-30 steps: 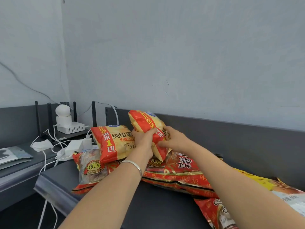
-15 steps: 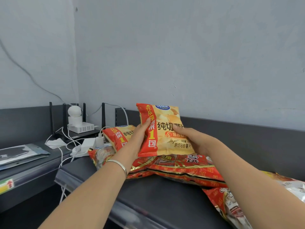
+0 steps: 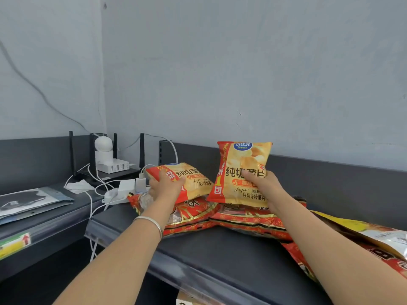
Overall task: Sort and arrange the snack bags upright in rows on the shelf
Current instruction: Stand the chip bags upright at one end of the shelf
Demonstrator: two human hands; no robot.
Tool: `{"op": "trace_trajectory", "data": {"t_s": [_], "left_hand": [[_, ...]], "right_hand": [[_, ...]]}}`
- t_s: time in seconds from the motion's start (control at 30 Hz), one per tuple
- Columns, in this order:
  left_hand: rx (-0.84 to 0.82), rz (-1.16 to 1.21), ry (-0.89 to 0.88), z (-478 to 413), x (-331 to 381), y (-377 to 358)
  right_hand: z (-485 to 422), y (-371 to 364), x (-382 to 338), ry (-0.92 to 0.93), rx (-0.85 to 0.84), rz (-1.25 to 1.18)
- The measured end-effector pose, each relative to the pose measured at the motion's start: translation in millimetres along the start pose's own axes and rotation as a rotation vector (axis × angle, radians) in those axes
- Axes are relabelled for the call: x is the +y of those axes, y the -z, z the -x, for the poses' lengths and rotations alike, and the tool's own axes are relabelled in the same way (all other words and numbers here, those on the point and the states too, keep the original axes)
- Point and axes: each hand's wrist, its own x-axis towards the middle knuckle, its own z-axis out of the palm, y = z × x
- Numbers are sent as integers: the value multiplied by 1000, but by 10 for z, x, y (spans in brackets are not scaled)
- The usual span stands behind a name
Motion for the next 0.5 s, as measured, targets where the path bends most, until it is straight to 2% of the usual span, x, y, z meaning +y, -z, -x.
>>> {"op": "trace_trajectory", "data": {"t_s": [0.1, 0.23, 0.37, 0.5], "left_hand": [[-72, 284, 186, -131, -19, -16], [-135, 571, 309, -318, -17, -58], [-174, 591, 358, -359, -25, -82], [-183, 594, 298, -234, 0, -89]], "right_hand": [[-70, -6, 25, -25, -46, 73], [-220, -59, 58, -43, -109, 125], [-292, -75, 128, -61, -141, 116], [-254, -75, 145, -50, -117, 105]]}}
